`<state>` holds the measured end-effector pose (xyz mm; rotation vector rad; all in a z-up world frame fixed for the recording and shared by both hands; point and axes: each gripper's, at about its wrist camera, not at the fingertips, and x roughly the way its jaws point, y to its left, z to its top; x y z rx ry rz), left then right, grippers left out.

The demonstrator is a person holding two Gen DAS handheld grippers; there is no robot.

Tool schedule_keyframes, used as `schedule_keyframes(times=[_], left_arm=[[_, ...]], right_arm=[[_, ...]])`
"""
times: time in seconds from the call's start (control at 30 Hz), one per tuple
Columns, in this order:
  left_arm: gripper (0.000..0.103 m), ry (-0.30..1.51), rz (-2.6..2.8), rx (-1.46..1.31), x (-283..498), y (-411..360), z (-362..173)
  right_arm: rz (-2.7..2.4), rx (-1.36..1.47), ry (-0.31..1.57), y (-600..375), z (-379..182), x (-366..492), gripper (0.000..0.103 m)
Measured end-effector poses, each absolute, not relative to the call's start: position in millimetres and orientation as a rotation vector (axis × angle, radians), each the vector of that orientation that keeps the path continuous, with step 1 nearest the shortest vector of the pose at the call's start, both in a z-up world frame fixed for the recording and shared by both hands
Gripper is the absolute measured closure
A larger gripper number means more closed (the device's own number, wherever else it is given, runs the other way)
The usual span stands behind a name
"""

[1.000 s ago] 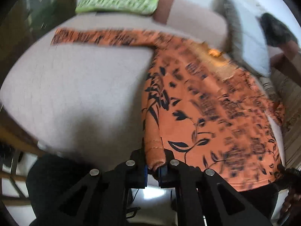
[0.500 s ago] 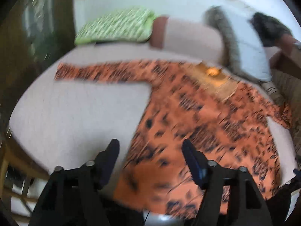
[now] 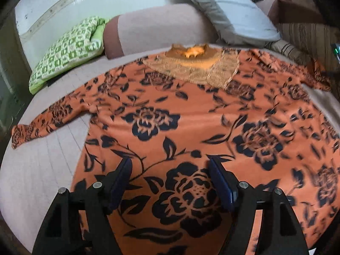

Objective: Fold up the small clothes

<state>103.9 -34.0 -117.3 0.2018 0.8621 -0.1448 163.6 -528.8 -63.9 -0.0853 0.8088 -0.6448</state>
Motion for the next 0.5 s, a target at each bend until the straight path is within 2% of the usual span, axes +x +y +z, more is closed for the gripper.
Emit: schedule_keyframes(times=[0.07, 0.17, 0.23, 0.27, 0.3, 0.4, 0.5], left_arm=[[0.026, 0.870, -0.141, 0.136, 109.8, -28.7, -122.9], [0.022, 0.887, -0.136, 0.063, 118.6, -22.6, -126.0], [0.021, 0.889, -0.139, 0.060, 119.9, -22.7, -127.7], [0.021, 0.888, -0.141, 0.062, 120.0, -23.8, -128.2], [0.020, 0.888, -0.143, 0.062, 120.0, -23.9, -128.4], [0.019, 0.893, -0.145, 0.049, 120.6, -23.3, -128.2], [0.019, 0.896, -0.145, 0.037, 119.0, -21.0, -125.5]], right_arm=[[-0.701, -0.035, 0.817, -546.1, -68.9, 186.7, 0.022], [-0.809, 0.014, 0.932, -575.9, -98.9, 220.1, 0.022], [-0.825, 0.114, 1.000, -595.9, -116.2, 224.5, 0.057], [-0.828, 0.154, 0.975, -599.9, -112.4, 221.3, 0.066], [-0.822, 0.178, 0.984, -602.3, -108.9, 220.5, 0.085], [-0.763, 0.248, 0.978, -609.3, -83.2, 213.6, 0.090], [-0.659, 0.315, 0.909, -600.2, -30.9, 203.0, 0.090]])
